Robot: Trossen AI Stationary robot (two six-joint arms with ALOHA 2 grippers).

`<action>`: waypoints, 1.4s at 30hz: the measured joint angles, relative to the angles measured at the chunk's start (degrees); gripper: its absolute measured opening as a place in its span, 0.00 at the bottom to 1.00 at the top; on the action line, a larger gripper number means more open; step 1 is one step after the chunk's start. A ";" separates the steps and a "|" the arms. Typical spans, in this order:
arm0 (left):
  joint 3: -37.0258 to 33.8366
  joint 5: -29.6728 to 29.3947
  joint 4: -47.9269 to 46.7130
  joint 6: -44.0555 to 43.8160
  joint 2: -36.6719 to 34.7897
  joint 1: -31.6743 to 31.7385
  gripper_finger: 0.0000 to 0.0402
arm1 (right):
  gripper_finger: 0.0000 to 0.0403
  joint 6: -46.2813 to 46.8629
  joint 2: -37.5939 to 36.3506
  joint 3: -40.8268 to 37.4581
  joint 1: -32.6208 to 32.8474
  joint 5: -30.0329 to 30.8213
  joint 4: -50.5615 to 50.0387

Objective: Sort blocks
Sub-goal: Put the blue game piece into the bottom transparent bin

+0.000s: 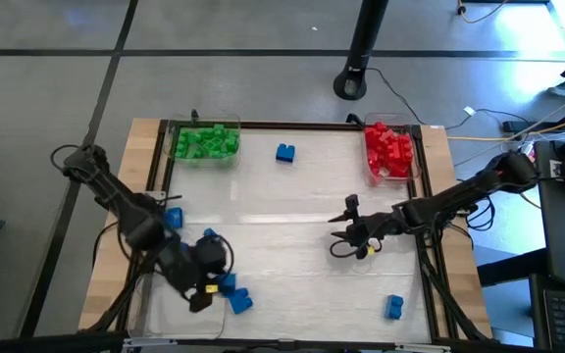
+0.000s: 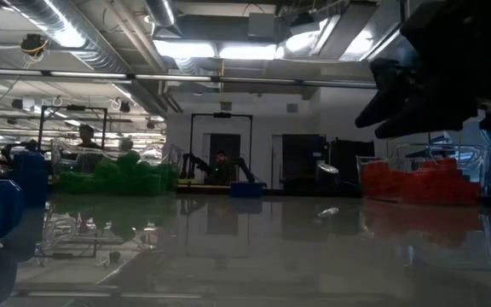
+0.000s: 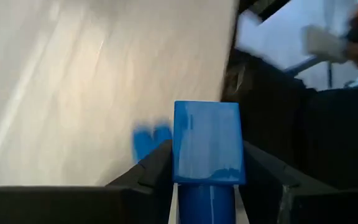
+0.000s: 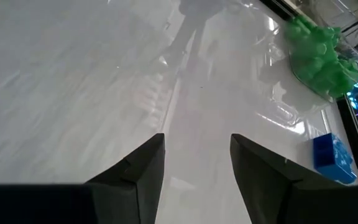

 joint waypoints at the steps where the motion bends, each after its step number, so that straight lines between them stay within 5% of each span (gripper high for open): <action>1: -0.44 0.12 -1.52 -5.14 0.47 -1.62 0.33 | 0.46 -0.08 0.43 -0.19 0.00 0.00 0.93; 8: -4.60 1.29 -4.98 -31.40 4.56 -9.91 0.33 | 0.46 -3.63 2.90 -0.44 -0.11 0.68 2.97; 12: -5.76 2.37 -5.00 -38.22 6.80 -11.72 0.34 | 0.46 -6.00 2.90 -0.44 -0.13 1.15 3.45; 30: -8.48 2.45 -6.11 -36.44 3.05 -8.75 0.54 | 0.46 -7.66 2.85 -0.44 -0.15 1.29 4.82; 39: -8.40 -16.07 -18.10 -28.06 -3.14 -3.43 0.54 | 0.46 -7.37 2.85 -0.44 -0.15 1.28 5.32; 42: -8.40 -17.36 -23.14 -28.12 -2.96 0.03 0.54 | 0.46 -6.32 2.85 -0.44 -0.15 1.29 5.28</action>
